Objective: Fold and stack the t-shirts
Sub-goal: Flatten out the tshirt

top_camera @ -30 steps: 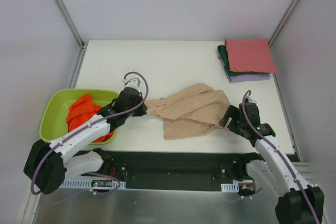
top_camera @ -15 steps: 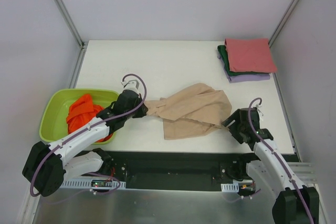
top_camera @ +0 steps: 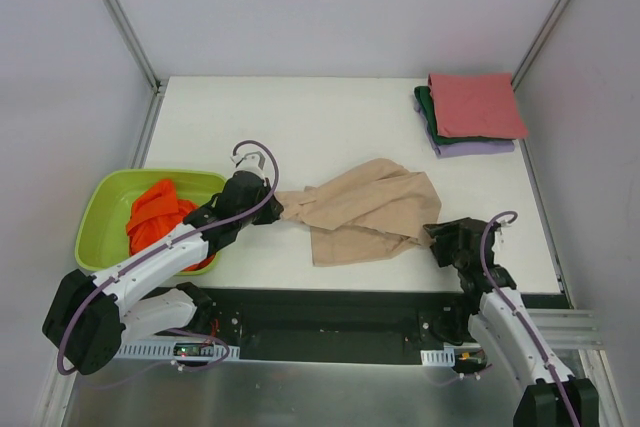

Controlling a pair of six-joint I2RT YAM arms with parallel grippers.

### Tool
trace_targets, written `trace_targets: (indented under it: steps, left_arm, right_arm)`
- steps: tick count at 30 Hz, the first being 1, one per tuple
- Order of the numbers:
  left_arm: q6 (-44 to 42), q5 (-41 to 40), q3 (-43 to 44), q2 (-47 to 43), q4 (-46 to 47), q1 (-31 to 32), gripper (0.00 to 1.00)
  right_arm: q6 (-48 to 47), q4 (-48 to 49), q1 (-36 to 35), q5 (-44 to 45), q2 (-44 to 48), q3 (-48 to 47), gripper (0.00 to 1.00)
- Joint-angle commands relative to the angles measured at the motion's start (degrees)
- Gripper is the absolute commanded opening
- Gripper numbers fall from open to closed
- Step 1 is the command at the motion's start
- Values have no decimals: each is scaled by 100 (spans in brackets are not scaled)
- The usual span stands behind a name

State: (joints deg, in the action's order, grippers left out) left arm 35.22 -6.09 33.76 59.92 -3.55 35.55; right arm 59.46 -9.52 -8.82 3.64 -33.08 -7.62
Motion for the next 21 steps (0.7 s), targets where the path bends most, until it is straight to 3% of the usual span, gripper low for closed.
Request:
trace_targets:
  steps: [1,4,7,13,16,21]
  left_arm:
    - [64,38,-62,-130,188,-13,0]
    - [64,11,-80,-182,188,-13,0]
    - [64,-33,-97,-209,188,-13,0]
    - [81,-147,-106,-253,188,-13,0]
    - [90,-243,-71,-270,188,-13,0]
    - [90,-367,113,-270,188,-13,0]
  right_arm:
    - [276,-77,21,111,-14,181,54]
    - [276,46,21,111,-163,269,52]
    - [259,231,21,76,-330,340,44]
    - [22,231,29,154,-191,314,23]
    - [-189,30,29,286,134,243,2]
    - [-777,-435,29,558,740,-54,1]
